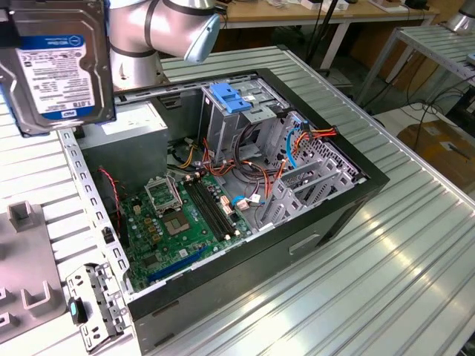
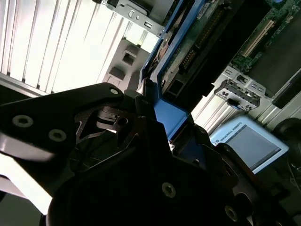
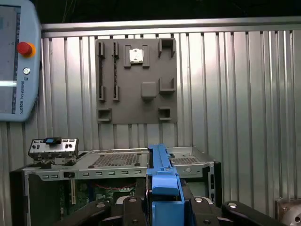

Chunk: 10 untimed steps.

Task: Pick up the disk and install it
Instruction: 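Pick up the disk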

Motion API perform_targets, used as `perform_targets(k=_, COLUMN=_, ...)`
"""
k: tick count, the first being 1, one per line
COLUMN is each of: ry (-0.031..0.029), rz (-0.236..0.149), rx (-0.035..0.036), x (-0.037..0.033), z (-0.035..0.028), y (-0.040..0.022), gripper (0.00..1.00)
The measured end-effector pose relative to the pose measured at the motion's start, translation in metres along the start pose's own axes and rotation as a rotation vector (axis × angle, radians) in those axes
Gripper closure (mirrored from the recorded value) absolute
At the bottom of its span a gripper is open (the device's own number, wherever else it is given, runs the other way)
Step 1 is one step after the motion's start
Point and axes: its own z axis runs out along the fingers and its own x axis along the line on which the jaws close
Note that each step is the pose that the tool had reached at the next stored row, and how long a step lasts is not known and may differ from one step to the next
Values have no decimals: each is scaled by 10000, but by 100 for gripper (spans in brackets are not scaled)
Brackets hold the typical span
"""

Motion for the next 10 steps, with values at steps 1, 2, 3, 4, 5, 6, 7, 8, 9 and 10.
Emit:
perform_targets(k=1, ry=1, rz=0, rx=-1, x=1, z=1, y=-73, gripper=63)
perform_targets(k=2, ry=1, rz=1, rx=-1, x=2, z=1, y=-118, gripper=63)
perform_targets(k=3, ry=1, rz=1, rx=-1, x=2, z=2, y=-168, gripper=63)
perform_targets(k=4, ry=1, rz=0, rx=0, x=1, z=3, y=-236, gripper=63)
perform_targets(k=5, ry=0, rz=1, rx=0, x=1, z=4, y=-284, gripper=63)
perform_targets(k=6, ry=2, rz=1, rx=-1, x=0, z=4, y=-345, gripper=63)
perform_targets(k=7, ry=1, rz=0, rx=-1, x=0, z=5, y=-409, gripper=63)
perform_targets(k=8, ry=1, rz=0, rx=-1, x=-1, z=6, y=-463, gripper=63)
perform_targets(k=9, ry=3, rz=1, rx=-2, x=-3, z=6, y=-511, gripper=63)
perform_targets(k=10, ry=4, rz=1, rx=0, x=-5, z=8, y=-578, gripper=63)
